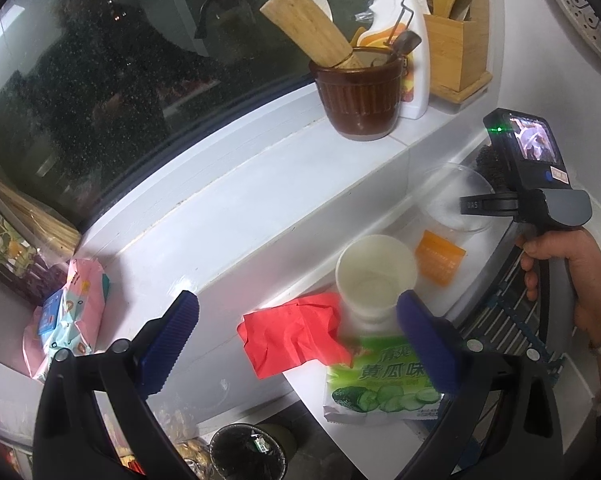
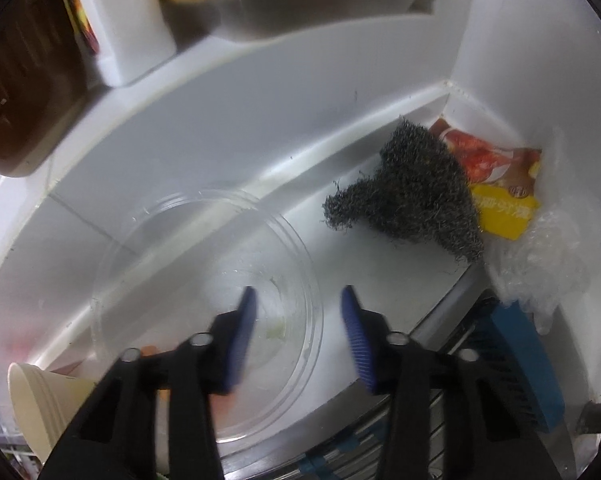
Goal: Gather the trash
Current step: 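Close the right gripper on the rim of the clear plastic bowl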
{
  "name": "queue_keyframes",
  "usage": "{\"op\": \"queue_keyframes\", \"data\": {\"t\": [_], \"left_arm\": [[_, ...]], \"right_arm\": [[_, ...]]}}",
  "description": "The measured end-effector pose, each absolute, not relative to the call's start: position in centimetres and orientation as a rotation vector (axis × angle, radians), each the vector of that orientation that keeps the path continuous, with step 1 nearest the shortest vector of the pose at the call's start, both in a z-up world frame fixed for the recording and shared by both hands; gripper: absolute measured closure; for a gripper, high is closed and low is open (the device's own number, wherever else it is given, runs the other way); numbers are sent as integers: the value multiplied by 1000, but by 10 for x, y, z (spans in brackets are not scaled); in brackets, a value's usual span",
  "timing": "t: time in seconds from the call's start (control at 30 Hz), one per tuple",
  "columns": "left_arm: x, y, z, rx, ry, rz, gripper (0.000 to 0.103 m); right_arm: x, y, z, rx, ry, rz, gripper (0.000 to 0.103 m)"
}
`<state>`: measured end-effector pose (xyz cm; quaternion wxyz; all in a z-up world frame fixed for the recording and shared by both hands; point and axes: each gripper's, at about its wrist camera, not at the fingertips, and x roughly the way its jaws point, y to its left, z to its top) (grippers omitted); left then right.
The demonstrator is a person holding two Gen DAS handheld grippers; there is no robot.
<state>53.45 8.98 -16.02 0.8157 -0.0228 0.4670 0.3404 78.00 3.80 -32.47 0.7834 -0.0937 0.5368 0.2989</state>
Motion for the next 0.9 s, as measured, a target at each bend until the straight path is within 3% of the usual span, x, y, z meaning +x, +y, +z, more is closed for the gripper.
{"op": "queue_keyframes", "data": {"t": [0.13,0.9], "left_arm": [[533,91,-162,-54,1001,730,6],[533,97,-165,-49,999,679,6]], "right_arm": [[781,37,-331,-204,1171,652,96],[761,-14,-288,-137,1062,616,99]]}}
